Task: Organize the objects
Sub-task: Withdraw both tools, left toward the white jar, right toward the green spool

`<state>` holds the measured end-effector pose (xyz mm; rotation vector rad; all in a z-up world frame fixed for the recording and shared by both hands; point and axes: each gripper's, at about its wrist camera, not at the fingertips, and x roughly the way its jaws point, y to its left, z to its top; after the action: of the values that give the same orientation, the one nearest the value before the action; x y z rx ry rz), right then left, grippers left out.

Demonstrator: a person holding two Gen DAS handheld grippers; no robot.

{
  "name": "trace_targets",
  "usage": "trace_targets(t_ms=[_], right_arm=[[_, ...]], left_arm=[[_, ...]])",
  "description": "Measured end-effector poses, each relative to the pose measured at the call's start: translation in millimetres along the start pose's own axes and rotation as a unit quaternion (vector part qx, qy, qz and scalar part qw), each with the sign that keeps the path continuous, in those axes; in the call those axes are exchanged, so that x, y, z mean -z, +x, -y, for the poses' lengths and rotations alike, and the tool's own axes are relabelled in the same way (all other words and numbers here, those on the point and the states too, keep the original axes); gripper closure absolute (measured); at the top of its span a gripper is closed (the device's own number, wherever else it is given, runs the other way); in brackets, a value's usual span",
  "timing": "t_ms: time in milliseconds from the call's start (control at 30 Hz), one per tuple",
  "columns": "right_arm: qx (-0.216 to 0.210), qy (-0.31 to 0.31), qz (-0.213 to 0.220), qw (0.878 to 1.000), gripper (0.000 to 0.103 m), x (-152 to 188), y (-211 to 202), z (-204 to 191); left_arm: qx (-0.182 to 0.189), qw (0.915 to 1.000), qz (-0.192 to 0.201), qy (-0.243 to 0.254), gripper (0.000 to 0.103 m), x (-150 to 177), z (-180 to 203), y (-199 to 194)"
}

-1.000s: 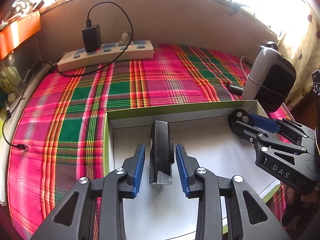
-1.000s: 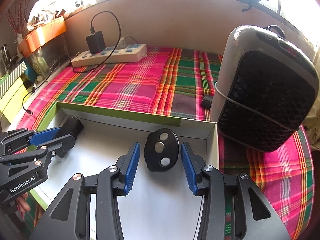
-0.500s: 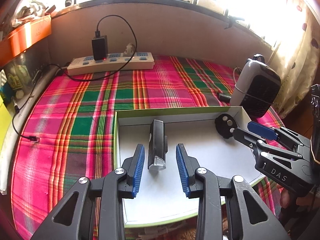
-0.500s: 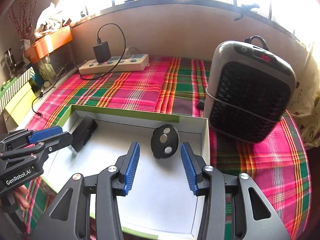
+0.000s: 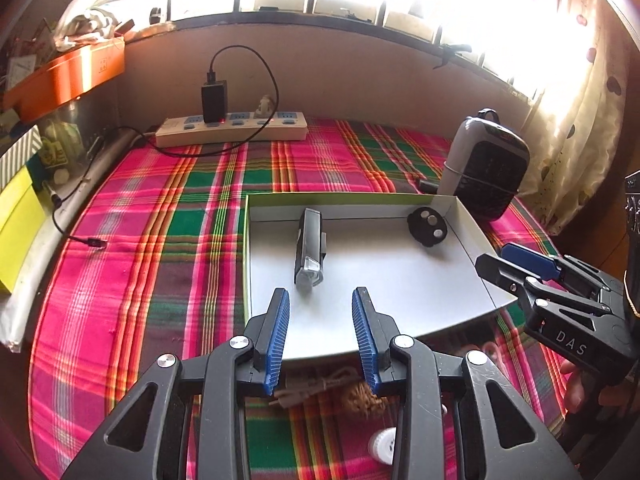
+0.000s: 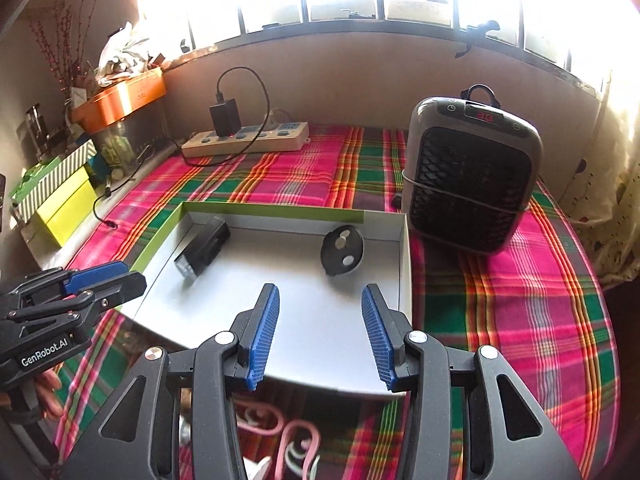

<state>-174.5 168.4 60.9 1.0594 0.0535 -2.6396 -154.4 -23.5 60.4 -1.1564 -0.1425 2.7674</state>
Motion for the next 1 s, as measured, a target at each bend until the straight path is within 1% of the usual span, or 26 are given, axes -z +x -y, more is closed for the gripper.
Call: trace_targets(t_ms=[100, 300, 467, 633, 867, 1000], right_arm=[[-0.001, 0.001, 0.005, 1.000, 0.059, 7.0, -8.9, -2.9], [-0.005, 0.006, 0.011, 1.000, 0.059, 23.6, -25.3, -7.1], [-0.005, 0.008, 0.013, 1.000, 0.059, 38.4, -36.5, -9.9], [-0.004, 0.011, 0.011, 1.000, 0.059, 55.0, -42.8, -9.7], [-0.003, 0.028, 0.001, 1.000, 0.059, 72.2, -46.2, -3.4], [-0.001, 0.033, -0.001, 0.999, 0.059, 79.3, -50.0, -1.2]], left_arm=[[0.002, 1.0000, 0.006, 0.002, 0.072, 7.4, 1.4, -9.8], [0.009, 0.9999, 0.006, -0.006, 0.072, 24.5, 0.3, -22.0], [0.024, 0.9997, 0.005, -0.005, 0.072, 40.0, 1.0, -30.2], [0.041, 0.9991, -0.009, 0.011, 0.072, 55.0, 7.0, -29.7], [0.079, 0.9964, -0.025, 0.019, 0.070, 69.2, 16.4, -24.0], [0.077, 0.9956, -0.033, 0.041, 0.069, 74.3, 26.8, -21.5]])
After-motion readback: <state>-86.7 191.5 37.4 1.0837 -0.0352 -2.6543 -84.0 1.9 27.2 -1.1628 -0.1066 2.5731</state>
